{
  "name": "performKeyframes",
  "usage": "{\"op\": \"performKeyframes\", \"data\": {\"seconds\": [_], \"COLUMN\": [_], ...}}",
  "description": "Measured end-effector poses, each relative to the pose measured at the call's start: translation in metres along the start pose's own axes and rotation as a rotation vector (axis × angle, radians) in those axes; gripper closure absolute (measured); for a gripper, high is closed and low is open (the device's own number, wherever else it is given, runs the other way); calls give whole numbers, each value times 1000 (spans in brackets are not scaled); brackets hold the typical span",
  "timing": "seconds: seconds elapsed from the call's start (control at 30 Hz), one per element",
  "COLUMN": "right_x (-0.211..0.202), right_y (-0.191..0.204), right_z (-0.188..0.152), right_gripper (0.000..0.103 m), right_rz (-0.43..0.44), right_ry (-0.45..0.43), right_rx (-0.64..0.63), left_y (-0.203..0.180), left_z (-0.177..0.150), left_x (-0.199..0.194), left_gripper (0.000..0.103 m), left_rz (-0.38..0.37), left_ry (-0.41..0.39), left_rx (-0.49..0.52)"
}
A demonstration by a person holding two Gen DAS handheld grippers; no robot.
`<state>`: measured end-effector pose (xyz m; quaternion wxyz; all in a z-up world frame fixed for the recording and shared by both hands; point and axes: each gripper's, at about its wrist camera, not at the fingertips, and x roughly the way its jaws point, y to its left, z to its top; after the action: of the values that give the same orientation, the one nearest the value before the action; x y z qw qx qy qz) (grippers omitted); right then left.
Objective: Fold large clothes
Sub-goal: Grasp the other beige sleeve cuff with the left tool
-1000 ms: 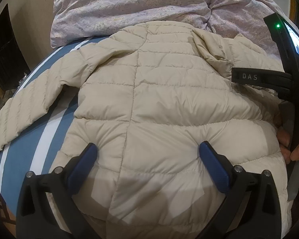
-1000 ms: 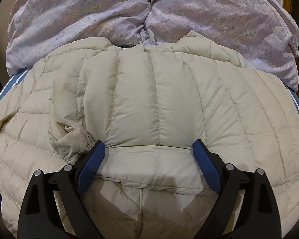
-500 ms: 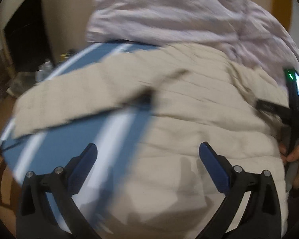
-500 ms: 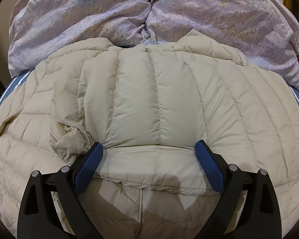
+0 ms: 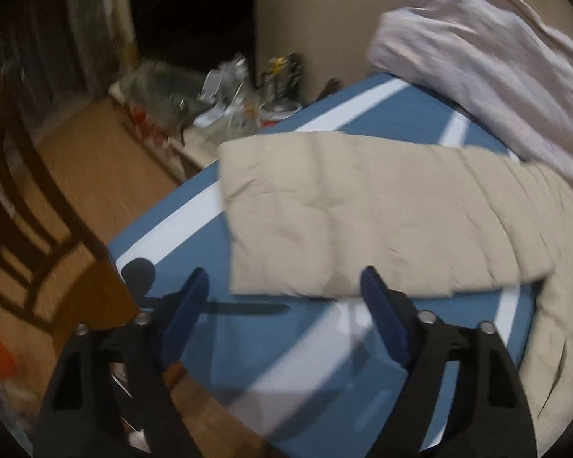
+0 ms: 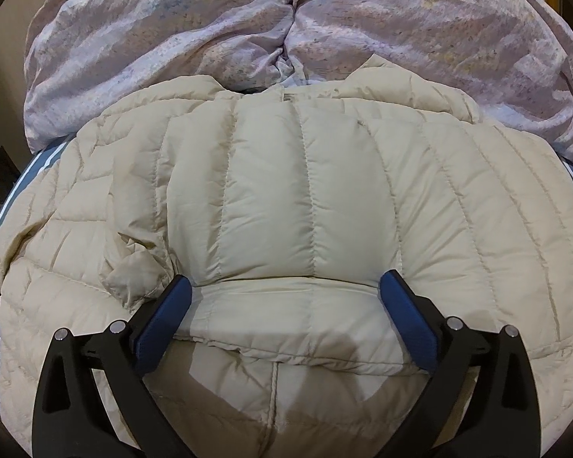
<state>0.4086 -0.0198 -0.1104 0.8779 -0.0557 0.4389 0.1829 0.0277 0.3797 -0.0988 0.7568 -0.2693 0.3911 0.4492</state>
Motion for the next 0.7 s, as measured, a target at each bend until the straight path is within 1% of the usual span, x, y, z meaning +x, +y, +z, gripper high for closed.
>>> {"op": "performKeyframes", "data": {"seconds": [0.1, 0.37, 0.43, 0.63, 0.67, 0.7], "right_x": [0, 0, 0, 0, 0, 0], "right_y": [-1, -1, -1, -1, -1, -1], "right_z": [0, 0, 0, 0, 0, 0], "right_gripper": [1, 1, 1, 1, 1, 1], "right_rz": [10, 14, 13, 14, 14, 14], "right_ry": [-1, -1, -2, -2, -2, -3], "right_rx": [3, 5, 6, 6, 6, 6], "left_y": [12, 13, 10, 2, 2, 1], "left_z": [4, 8, 8, 9, 9, 9], "left_x": [7, 17, 18, 18, 19, 19], "left_gripper": [35, 41, 43, 63, 68, 77], "left_rz": [-21, -17, -8, 4, 7, 6], "left_ry": [20, 25, 16, 1, -2, -6], "left_rx": [-47, -57, -52, -54, -54, -54]}}
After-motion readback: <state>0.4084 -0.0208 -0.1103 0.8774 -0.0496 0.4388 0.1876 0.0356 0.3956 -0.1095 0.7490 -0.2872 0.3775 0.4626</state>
